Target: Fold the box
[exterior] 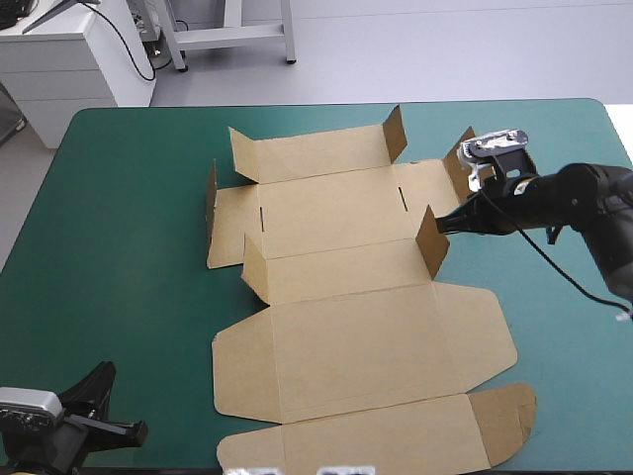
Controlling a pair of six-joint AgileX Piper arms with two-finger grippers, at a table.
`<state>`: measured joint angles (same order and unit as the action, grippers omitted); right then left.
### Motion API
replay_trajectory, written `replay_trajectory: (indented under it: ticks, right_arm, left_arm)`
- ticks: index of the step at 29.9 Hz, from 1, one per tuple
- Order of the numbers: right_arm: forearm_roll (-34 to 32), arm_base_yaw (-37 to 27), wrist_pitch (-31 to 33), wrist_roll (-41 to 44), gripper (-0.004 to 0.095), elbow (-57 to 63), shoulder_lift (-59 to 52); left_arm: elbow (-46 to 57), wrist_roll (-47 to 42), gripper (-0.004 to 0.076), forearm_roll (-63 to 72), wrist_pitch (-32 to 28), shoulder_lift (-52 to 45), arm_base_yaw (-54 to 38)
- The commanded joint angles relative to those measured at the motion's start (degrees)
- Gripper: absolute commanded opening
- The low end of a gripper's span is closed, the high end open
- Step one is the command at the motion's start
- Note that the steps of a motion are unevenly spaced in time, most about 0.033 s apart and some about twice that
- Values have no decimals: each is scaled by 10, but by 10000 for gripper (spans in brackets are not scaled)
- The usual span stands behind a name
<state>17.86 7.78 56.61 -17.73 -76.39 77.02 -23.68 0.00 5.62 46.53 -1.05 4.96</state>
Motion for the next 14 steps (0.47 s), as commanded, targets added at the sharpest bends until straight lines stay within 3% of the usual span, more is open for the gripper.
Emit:
replay_trajectory:
  ticks: [1, 6, 10, 14]
  right_arm:
    - [9, 2, 10, -16, -15, -61, 40]
    - [9, 2, 78, -52, 49, -114, 100]
    - [11, 2, 148, -68, 264, -160, 150]
    - [13, 2, 146, -66, 534, -182, 179]
  left_arm:
    - [-19, 0, -8, 2, -43, -2, 0]
    - [-19, 0, -8, 2, -44, -2, 0]
    - [-19, 0, -8, 2, -45, -2, 0]
    - [-19, 0, -8, 2, -45, -2, 0]
